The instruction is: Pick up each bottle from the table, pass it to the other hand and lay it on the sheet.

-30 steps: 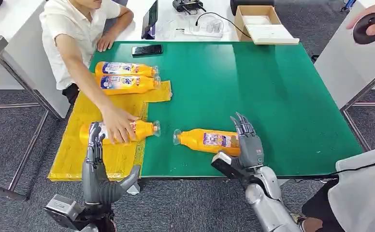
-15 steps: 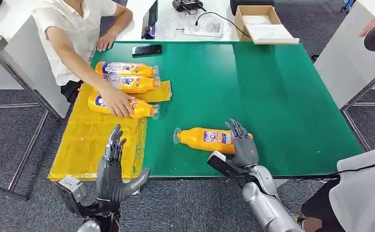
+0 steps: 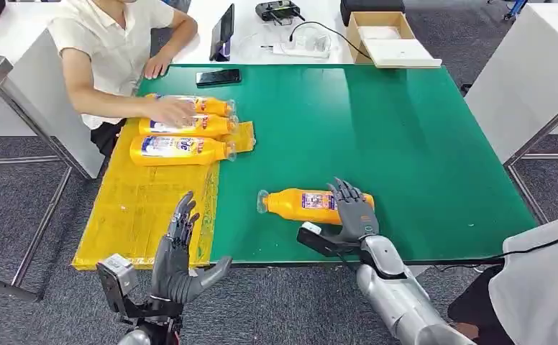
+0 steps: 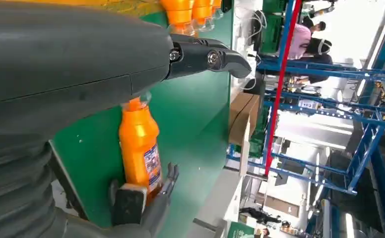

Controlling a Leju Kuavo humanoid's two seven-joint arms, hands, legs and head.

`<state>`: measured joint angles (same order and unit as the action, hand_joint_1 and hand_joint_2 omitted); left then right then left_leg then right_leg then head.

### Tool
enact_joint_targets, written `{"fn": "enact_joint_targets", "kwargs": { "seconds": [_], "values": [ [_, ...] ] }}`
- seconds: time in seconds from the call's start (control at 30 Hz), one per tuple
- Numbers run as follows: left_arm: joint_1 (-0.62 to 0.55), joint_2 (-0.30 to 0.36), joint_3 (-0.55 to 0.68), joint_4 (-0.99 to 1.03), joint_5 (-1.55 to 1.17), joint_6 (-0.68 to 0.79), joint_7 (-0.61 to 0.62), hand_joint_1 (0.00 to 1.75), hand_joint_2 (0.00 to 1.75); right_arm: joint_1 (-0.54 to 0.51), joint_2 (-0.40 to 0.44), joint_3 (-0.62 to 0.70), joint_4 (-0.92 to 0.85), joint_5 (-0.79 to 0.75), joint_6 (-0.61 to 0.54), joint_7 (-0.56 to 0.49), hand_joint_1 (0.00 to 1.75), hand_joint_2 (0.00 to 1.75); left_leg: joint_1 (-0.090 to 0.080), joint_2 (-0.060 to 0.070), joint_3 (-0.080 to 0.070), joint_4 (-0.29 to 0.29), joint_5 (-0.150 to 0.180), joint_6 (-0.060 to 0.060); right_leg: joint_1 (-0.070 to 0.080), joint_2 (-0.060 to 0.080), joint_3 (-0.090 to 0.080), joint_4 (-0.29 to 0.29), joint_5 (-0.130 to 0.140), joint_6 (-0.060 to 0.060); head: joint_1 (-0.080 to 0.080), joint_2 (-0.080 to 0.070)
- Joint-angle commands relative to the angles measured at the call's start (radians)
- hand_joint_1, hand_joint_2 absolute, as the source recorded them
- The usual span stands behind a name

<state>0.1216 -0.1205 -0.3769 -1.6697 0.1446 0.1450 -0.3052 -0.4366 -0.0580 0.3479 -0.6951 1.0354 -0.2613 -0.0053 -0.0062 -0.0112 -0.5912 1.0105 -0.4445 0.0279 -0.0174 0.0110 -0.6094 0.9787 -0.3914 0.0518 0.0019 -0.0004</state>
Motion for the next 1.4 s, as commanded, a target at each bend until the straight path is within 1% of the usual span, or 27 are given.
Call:
{"fn": "enact_joint_targets", "kwargs": {
  "seconds": [0.03, 0.1, 0.13, 0.17, 0.3, 0.37, 0.47, 0.63, 0.77, 0.9, 0.93, 0.97, 1.0, 1.03, 1.07, 1.1, 1.13, 1.17, 1.2, 1.23, 1.27, 1.3, 1.33, 1.37, 1.4],
  "values": [
    [0.0, 0.009, 0.021, 0.016, -0.004, -0.002, 0.007, 0.0, 1.75, 0.012, -0.031, 0.082, 0.002, 0.01, 0.024, 0.012, 0.0, 1.75, 0.001, -0.001, 0.002, -0.001, 0.0, -0.002, 0.001, -0.002, 0.002, -0.001, 0.0, -0.002, 0.0, 0.0],
    [0.0, 0.009, 0.021, 0.016, -0.004, -0.002, 0.007, 0.0, 1.75, 0.012, -0.031, 0.082, 0.002, 0.01, 0.024, 0.012, 0.0, 1.75, 0.001, 0.0, 0.002, -0.001, -0.001, -0.002, 0.002, -0.002, 0.003, -0.001, -0.001, -0.002, 0.0, 0.0],
    [0.001, 0.006, 0.025, 0.017, -0.006, -0.002, 0.009, 0.0, 1.75, 0.013, -0.04, 0.103, -0.006, 0.046, 0.005, 0.043, 0.0, 1.75, 0.001, 0.0, 0.003, -0.001, -0.001, -0.002, 0.001, -0.001, 0.003, -0.001, -0.001, -0.002, 0.0, 0.0],
    [0.002, 0.007, 0.025, 0.016, -0.007, -0.003, 0.011, 0.0, 1.75, 0.013, -0.042, 0.107, -0.009, 0.053, 0.004, 0.049, 0.0, 1.75, 0.002, 0.0, 0.003, -0.001, -0.001, -0.002, 0.002, -0.002, 0.004, -0.001, -0.001, -0.002, 0.0, 0.0],
    [0.009, 0.006, 0.031, 0.021, 0.018, -0.027, 0.031, 0.0, 1.75, 0.001, -0.062, 0.115, -0.008, 0.07, 0.072, 0.08, 0.0, 1.75, 0.002, 0.0, 0.004, -0.001, -0.001, -0.002, 0.002, -0.002, 0.005, -0.001, -0.001, -0.002, 0.0, 0.0],
    [0.007, 0.008, 0.031, 0.029, 0.032, -0.039, 0.037, 0.0, 1.75, -0.01, -0.071, 0.107, 0.006, 0.066, 0.081, 0.086, 0.0, 1.75, 0.001, 0.0, 0.002, -0.001, 0.0, -0.001, 0.001, -0.002, 0.002, -0.001, 0.0, -0.001, 0.0, 0.0],
    [0.007, 0.01, 0.03, 0.032, 0.041, -0.046, 0.043, 0.0, 1.75, -0.017, -0.068, 0.102, 0.023, 0.062, 0.092, 0.085, 0.0, 1.75, 0.001, -0.002, 0.003, -0.001, 0.0, -0.002, 0.002, -0.003, 0.004, -0.001, -0.001, -0.002, 0.0, 0.0],
    [0.016, 0.014, 0.029, 0.026, 0.042, -0.044, 0.045, 0.0, 1.75, -0.014, -0.075, 0.092, 0.038, 0.049, 0.119, 0.106, 0.0, 1.75, 0.001, -0.002, 0.003, -0.001, 0.0, -0.001, 0.001, -0.002, 0.004, -0.001, 0.0, -0.001, 0.0, 0.0],
    [0.017, 0.015, 0.028, 0.03, 0.047, -0.04, 0.051, 0.0, 1.75, 0.009, -0.112, 0.064, 0.06, 0.012, 0.18, 0.135, 0.0, 1.75, 0.001, -0.004, 0.005, -0.002, 0.0, -0.001, 0.001, -0.004, 0.006, -0.002, -0.001, -0.002, 0.0, 0.0],
    [0.009, 0.013, 0.031, 0.045, 0.059, -0.041, 0.058, 0.0, 1.75, 0.014, -0.137, 0.055, 0.093, 0.001, 0.21, 0.141, 0.0, 1.75, 0.001, -0.005, 0.006, -0.002, 0.001, -0.001, 0.001, -0.005, 0.007, -0.003, -0.001, -0.002, 0.0, 0.0],
    [0.004, 0.013, 0.031, 0.056, 0.073, -0.049, 0.066, 0.0, 1.75, 0.015, -0.147, 0.05, 0.109, -0.006, 0.227, 0.141, 0.17, 1.75, 0.001, -0.005, 0.006, -0.002, 0.0, -0.001, 0.001, -0.005, 0.008, -0.003, -0.001, -0.001, 0.0, 0.0],
    [0.003, 0.014, 0.03, 0.059, 0.074, -0.049, 0.066, 0.0, 1.75, 0.017, -0.154, 0.045, 0.115, -0.012, 0.233, 0.138, 1.34, 1.75, 0.001, -0.006, 0.008, -0.002, 0.001, -0.001, 0.002, -0.006, 0.009, -0.004, -0.001, -0.002, 0.0, 0.0],
    [0.0, 0.015, 0.029, 0.064, 0.076, -0.051, 0.066, 0.0, 1.75, 0.016, -0.164, 0.042, 0.125, -0.014, 0.24, 0.139, 1.54, 1.75, 0.001, -0.006, 0.009, -0.002, 0.001, -0.001, 0.002, -0.007, 0.01, -0.004, -0.001, -0.002, 0.0, 0.0],
    [-0.002, 0.016, 0.027, 0.066, 0.078, -0.054, 0.066, 0.0, 1.75, 0.015, -0.168, 0.038, 0.131, -0.017, 0.245, 0.138, 1.61, 1.75, 0.002, -0.008, 0.01, -0.003, 0.001, -0.001, 0.002, -0.008, 0.012, -0.006, -0.001, -0.002, 0.0, 0.0],
    [-0.004, 0.018, 0.028, 0.068, 0.079, -0.056, 0.066, 0.0, 1.75, 0.014, -0.171, 0.034, 0.136, -0.021, 0.25, 0.137, 1.57, 1.75, 0.001, -0.006, 0.011, -0.002, -0.001, 0.0, 0.002, -0.006, 0.011, -0.005, -0.002, -0.002, 0.0, 0.0],
    [-0.005, 0.019, 0.028, 0.069, 0.079, -0.056, 0.066, 0.0, 1.75, 0.014, -0.172, 0.024, 0.14, -0.03, 0.252, 0.131, 1.52, 1.75, 0.002, -0.007, 0.011, -0.002, 0.0, -0.001, 0.002, -0.008, 0.011, -0.006, -0.002, -0.002, 0.0, 0.0],
    [-0.005, 0.019, 0.028, 0.069, 0.079, -0.056, 0.066, 0.0, 1.75, 0.014, -0.172, 0.024, 0.14, -0.03, 0.252, 0.131, 1.52, 1.75, 0.001, -0.007, 0.014, -0.001, -0.002, 0.0, 0.002, -0.007, 0.008, -0.005, -0.003, 0.0, 0.0, 0.0],
    [-0.005, 0.019, 0.028, 0.069, 0.079, -0.056, 0.066, 0.0, 1.75, 0.014, -0.172, 0.024, 0.14, -0.03, 0.252, 0.131, 1.52, 1.75, 0.001, -0.007, 0.017, -0.002, -0.004, 0.001, 0.002, -0.006, 0.009, -0.006, -0.006, -0.003, 0.0, 0.0],
    [-0.005, 0.019, 0.028, 0.069, 0.079, -0.056, 0.066, 0.0, 1.75, 0.014, -0.172, 0.024, 0.14, -0.03, 0.252, 0.131, 1.52, 1.75, 0.001, -0.008, 0.017, -0.003, -0.003, 0.001, 0.002, -0.008, 0.01, -0.008, -0.006, -0.003, 0.0, 0.0],
    [-0.004, 0.02, 0.029, 0.065, 0.079, -0.056, 0.066, 0.0, 1.75, 0.013, -0.167, 0.02, 0.141, -0.034, 0.247, 0.127, 1.24, 1.75, 0.002, -0.008, 0.019, -0.002, -0.004, 0.002, 0.002, -0.006, 0.012, -0.008, -0.007, -0.001, 0.0, 0.0],
    [-0.004, 0.02, 0.03, 0.065, 0.08, -0.056, 0.066, 0.0, 1.75, 0.015, -0.164, 0.014, 0.142, -0.038, 0.241, 0.128, 1.05, 1.75, 0.001, -0.007, 0.021, -0.002, -0.005, 0.002, 0.002, -0.005, 0.014, -0.008, -0.007, -0.001, 0.0, 0.0],
    [-0.006, 0.021, 0.03, 0.066, 0.08, -0.056, 0.066, 0.0, 1.75, 0.018, -0.162, 0.007, 0.146, -0.045, 0.244, 0.125, 1.13, 1.75, 0.002, -0.007, 0.022, -0.003, -0.005, 0.001, 0.002, -0.006, 0.015, -0.009, -0.007, -0.002, 0.0, 0.0],
    [-0.008, 0.02, 0.03, 0.068, 0.081, -0.056, 0.066, 0.0, 1.75, 0.02, -0.165, 0.005, 0.15, -0.05, 0.248, 0.115, 1.34, 1.75, 0.001, -0.006, 0.024, -0.002, -0.006, 0.002, 0.002, -0.004, 0.018, -0.008, -0.007, -0.001, 0.0, 0.0],
    [-0.011, 0.021, 0.03, 0.072, 0.081, -0.057, 0.066, 0.0, 1.75, 0.022, -0.169, 0.003, 0.155, -0.061, 0.253, 0.09, 1.4, 1.75, 0.002, -0.008, 0.024, -0.003, -0.005, 0.002, 0.002, -0.007, 0.018, -0.01, -0.007, -0.001, 0.0, 0.0],
    [-0.014, 0.022, 0.029, 0.075, 0.083, -0.058, 0.066, 0.0, 1.75, 0.025, -0.171, -0.006, 0.158, -0.078, 0.254, 0.063, 1.69, 1.75, 0.002, -0.009, 0.025, -0.002, -0.006, 0.002, 0.002, -0.007, 0.019, -0.01, -0.008, 0.0, 0.0, 0.0]
  ]
}}
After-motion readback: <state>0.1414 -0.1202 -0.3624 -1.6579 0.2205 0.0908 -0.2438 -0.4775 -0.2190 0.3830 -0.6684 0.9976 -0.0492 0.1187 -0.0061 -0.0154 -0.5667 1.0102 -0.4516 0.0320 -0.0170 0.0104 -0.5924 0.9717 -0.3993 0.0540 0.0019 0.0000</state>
